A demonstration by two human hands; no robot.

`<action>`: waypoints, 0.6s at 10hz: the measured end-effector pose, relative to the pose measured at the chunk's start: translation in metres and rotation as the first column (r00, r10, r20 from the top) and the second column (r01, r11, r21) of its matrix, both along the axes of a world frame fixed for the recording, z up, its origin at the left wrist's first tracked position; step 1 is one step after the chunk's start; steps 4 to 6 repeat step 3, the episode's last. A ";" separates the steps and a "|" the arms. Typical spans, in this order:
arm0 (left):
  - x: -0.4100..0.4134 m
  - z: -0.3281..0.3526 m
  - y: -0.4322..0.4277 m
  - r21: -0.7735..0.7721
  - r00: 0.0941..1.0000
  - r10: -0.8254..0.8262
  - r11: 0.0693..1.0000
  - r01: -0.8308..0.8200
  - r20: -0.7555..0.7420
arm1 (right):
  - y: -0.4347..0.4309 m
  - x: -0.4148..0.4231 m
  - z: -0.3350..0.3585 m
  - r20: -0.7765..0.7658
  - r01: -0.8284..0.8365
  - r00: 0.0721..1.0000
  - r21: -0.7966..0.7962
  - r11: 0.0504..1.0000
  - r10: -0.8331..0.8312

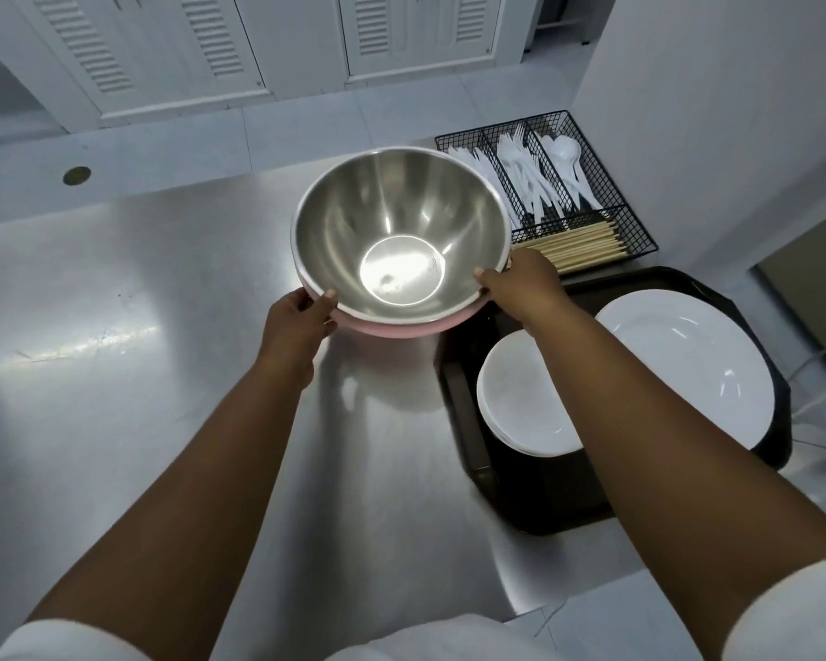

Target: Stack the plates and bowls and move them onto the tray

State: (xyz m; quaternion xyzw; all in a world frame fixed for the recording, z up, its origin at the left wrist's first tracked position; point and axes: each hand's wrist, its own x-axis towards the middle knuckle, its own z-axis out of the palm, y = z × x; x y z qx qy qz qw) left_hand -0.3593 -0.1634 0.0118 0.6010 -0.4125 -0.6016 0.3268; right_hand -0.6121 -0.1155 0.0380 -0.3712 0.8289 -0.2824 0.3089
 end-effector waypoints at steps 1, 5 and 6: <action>0.010 0.003 0.004 -0.009 0.999 0.007 1.000 -0.006 0.046 | 0.011 0.006 0.010 -0.087 0.035 0.996 -0.030 0.999 -0.038; 0.034 0.031 0.005 -0.112 0.980 -0.058 0.990 0.080 0.189 | 0.037 0.028 0.034 -0.182 0.069 0.979 -0.134 0.989 -0.093; 0.034 0.031 0.005 -0.112 0.980 -0.058 0.990 0.080 0.189 | 0.037 0.028 0.034 -0.182 0.069 0.979 -0.134 0.989 -0.093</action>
